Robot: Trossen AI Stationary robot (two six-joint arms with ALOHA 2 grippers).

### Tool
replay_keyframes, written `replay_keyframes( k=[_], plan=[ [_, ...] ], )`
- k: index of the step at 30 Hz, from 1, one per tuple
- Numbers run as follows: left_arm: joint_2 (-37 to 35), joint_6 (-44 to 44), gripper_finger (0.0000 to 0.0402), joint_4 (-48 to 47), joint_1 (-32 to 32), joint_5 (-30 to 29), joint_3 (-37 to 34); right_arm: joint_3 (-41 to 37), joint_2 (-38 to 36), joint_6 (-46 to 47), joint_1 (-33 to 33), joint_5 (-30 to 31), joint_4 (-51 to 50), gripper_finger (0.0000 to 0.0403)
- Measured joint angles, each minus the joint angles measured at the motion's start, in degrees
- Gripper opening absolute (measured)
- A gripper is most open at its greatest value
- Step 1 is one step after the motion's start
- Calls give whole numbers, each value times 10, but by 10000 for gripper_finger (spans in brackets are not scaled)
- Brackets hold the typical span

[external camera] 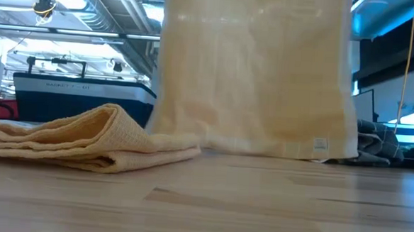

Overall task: Fold towel
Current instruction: Fold the orange pattern towel

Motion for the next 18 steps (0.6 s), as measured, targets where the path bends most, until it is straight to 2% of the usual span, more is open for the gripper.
replay_keyframes(
  k=[7, 10, 18],
  plan=[
    [-49, -75, 5, -140, -86, -78, 0, 0, 8, 141, 94, 2, -86, 12],
    [-63, -128, 5, -184, -118, -91, 1, 0, 26, 189, 133, 6, -122, 12],
    [-73, -260, 5, -256, -222, -90, 1, -1, 109, 199, 281, 104, -166, 12]
  ],
)
